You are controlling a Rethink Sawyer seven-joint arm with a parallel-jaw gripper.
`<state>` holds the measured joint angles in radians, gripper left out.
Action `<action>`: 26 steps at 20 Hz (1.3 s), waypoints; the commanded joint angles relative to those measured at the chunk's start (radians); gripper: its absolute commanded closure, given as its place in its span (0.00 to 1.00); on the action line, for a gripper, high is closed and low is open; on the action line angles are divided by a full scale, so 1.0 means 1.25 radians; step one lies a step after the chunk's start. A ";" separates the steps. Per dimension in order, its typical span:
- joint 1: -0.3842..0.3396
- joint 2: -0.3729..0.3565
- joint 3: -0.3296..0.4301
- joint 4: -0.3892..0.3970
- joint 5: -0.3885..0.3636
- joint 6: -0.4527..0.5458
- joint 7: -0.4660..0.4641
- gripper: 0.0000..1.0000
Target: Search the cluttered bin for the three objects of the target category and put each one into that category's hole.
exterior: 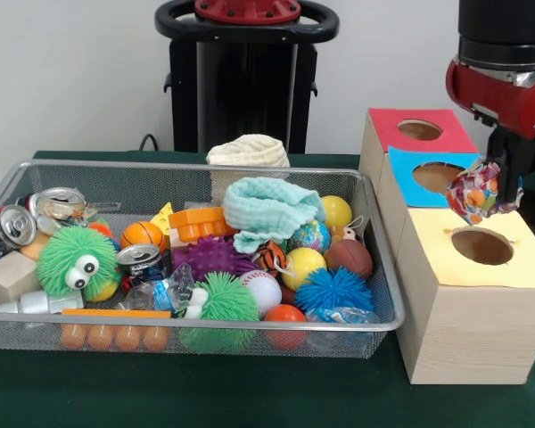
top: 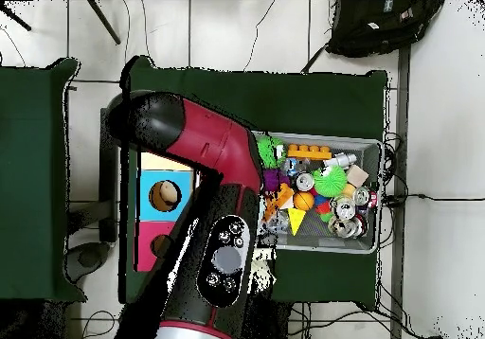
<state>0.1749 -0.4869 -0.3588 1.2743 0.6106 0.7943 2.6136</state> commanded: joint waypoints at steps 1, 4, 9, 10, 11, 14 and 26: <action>-0.019 0.057 0.108 0.084 0.029 -0.015 0.133 1.00; -0.013 0.059 0.104 0.087 0.027 -0.014 0.138 1.00; -0.004 0.057 0.089 0.082 0.018 0.007 0.153 1.00; -0.001 0.057 0.086 0.080 0.017 0.012 0.156 1.00; 0.001 0.056 0.083 0.078 0.015 0.022 0.160 1.00; -0.001 0.053 0.081 0.076 0.015 0.031 0.158 1.00; -0.009 0.059 0.101 0.050 0.027 0.040 0.154 1.00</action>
<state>0.1812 -0.4497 -0.3474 1.2743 0.6104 0.7945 2.6136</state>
